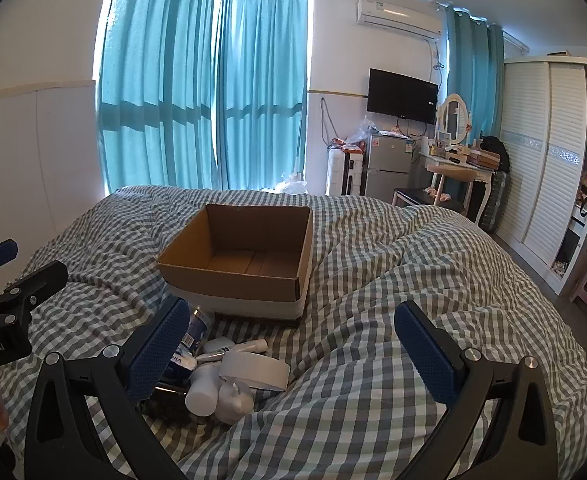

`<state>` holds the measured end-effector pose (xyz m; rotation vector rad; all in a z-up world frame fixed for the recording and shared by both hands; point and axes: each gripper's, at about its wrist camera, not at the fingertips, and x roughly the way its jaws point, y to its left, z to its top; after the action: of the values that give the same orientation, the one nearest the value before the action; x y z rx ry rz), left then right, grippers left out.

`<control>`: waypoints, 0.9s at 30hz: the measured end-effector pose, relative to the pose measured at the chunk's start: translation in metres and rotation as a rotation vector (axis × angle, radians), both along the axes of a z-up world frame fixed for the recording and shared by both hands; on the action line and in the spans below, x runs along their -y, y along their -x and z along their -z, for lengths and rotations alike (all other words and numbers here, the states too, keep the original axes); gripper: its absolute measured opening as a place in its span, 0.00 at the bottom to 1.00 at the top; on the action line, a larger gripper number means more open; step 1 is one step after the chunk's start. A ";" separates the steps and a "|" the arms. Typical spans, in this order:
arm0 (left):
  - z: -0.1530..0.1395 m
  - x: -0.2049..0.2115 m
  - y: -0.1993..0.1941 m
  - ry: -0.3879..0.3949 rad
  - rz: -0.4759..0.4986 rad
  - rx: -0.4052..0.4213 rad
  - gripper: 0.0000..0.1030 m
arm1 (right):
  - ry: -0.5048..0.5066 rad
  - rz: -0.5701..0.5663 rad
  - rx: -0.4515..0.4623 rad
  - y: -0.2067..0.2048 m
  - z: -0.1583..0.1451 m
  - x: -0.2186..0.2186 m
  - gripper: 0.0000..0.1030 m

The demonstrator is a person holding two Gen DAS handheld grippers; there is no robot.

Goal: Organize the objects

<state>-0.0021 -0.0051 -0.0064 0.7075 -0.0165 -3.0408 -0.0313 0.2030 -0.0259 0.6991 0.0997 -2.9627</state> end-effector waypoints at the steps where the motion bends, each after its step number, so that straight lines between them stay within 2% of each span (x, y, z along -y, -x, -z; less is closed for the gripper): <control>1: 0.001 0.000 0.000 -0.003 0.002 0.003 1.00 | -0.002 0.000 0.001 0.000 0.000 0.000 1.00; 27: 0.002 0.004 -0.003 -0.022 -0.010 -0.008 1.00 | -0.010 -0.014 0.009 -0.001 0.001 0.006 1.00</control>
<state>0.0006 -0.0091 -0.0084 0.6950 0.0201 -3.0388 -0.0303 0.1968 -0.0269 0.7097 0.1183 -2.9472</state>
